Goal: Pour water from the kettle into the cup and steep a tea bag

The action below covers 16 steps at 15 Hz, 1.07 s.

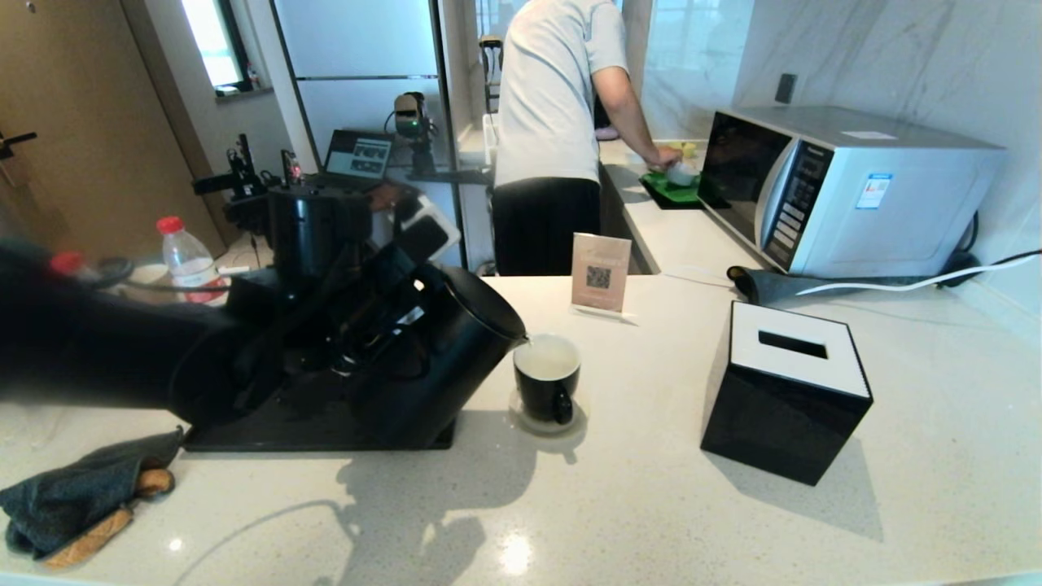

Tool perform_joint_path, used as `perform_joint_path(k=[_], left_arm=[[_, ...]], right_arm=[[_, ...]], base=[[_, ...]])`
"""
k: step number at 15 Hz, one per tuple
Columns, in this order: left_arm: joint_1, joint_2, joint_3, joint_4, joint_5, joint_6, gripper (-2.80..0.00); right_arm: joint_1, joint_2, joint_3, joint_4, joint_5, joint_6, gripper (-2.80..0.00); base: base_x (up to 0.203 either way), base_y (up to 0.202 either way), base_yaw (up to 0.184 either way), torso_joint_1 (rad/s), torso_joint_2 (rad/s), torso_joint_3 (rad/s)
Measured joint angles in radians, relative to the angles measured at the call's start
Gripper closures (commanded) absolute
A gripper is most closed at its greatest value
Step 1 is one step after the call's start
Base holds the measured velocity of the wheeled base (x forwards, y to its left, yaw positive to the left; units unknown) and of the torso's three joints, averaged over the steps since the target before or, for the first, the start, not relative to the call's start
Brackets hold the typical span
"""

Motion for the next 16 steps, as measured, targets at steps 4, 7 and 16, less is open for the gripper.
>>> perform_joint_path(k=[4,7,16], left_arm=[[-0.018,0.014,-0.052,0.088,0.000,0.012,0.00],[-0.027,0.023,-0.065,0.091,0.000,0.014,0.00],[-0.030,0.031,-0.078,0.092,0.000,0.016,0.00]], right_arm=[[0.000,0.000,0.000,0.000,0.000,0.000,0.00],[0.000,0.000,0.000,0.000,0.000,0.000,0.00],[0.000,0.000,0.000,0.000,0.000,0.000,0.00]], base=[[0.000,0.000,0.000,0.000,0.00,0.000],[0.000,0.000,0.000,0.000,0.00,0.000],[0.000,0.000,0.000,0.000,0.00,0.000]])
